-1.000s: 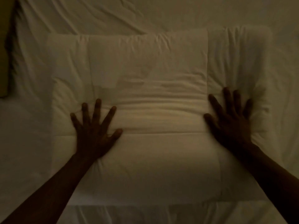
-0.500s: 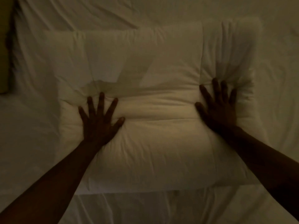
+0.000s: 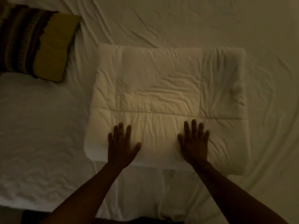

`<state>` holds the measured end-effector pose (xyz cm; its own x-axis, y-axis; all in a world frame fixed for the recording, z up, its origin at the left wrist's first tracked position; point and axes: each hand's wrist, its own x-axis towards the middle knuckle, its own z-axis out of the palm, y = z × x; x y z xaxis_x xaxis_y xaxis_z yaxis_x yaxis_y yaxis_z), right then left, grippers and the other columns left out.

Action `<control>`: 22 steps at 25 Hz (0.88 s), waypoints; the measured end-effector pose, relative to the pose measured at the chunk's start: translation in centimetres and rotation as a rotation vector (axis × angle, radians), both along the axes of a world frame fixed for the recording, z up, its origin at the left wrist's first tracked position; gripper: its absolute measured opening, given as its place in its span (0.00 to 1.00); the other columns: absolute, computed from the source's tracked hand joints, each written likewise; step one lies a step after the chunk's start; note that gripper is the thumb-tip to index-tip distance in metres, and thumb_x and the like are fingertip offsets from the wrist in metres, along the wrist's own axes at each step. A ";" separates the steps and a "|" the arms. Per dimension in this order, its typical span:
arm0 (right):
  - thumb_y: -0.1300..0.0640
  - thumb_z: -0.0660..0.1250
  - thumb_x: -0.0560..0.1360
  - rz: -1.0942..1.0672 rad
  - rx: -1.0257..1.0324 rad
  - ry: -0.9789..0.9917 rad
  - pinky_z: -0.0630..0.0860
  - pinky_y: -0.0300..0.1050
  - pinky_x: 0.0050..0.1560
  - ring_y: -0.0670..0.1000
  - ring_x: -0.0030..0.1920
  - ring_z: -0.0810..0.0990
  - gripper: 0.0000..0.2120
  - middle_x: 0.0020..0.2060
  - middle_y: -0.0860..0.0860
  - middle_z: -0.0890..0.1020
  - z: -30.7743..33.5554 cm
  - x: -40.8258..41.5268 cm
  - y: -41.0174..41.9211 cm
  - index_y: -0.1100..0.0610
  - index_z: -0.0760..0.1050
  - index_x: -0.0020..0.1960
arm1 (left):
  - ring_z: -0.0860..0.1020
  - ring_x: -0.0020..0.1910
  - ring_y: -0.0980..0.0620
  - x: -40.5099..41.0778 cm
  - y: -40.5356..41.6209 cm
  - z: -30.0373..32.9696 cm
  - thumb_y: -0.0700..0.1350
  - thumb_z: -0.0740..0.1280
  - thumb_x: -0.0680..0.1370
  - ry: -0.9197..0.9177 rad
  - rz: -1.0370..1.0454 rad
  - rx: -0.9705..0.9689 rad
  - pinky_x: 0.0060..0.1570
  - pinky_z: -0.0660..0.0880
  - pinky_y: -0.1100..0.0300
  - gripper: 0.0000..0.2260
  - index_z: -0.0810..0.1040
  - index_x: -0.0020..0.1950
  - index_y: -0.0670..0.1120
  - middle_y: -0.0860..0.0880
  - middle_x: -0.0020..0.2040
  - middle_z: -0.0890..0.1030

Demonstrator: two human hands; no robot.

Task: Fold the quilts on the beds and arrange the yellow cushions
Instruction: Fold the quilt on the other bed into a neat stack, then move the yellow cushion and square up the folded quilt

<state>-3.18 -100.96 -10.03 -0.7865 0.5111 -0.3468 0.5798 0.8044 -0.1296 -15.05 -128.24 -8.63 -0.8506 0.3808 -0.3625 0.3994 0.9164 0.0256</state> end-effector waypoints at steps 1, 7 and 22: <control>0.37 0.45 0.79 0.025 -0.002 -0.008 0.44 0.65 0.75 0.62 0.78 0.45 0.32 0.79 0.55 0.51 0.2 1.1 -1.2 0.50 0.50 0.79 | 0.48 0.80 0.40 1.3 -0.6 0.5 0.71 0.50 0.76 -0.017 -0.002 0.000 0.75 0.53 0.38 0.39 0.47 0.81 0.52 0.43 0.81 0.46; 0.38 0.43 0.79 0.201 -0.088 -0.002 0.45 0.61 0.77 0.61 0.78 0.42 0.31 0.79 0.53 0.46 2.9 7.5 -7.6 0.48 0.48 0.80 | 0.48 0.80 0.41 10.7 -5.7 4.1 0.72 0.48 0.76 -0.238 0.162 -0.036 0.74 0.54 0.38 0.37 0.41 0.80 0.58 0.47 0.81 0.43; 0.48 0.59 0.78 0.252 -0.353 -0.402 0.72 0.48 0.63 0.54 0.65 0.73 0.20 0.64 0.54 0.74 7.8 16.8 -33.7 0.54 0.70 0.68 | 0.76 0.59 0.44 22.0 -30.6 6.5 0.57 0.56 0.80 -0.643 0.331 0.075 0.57 0.74 0.53 0.21 0.70 0.66 0.45 0.43 0.64 0.75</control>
<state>13.62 -134.64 -2.21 -0.6402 0.1250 -0.7580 0.4352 0.8721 -0.2237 6.91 -158.83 -2.17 -0.5529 0.1838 -0.8127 -0.0136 0.9732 0.2294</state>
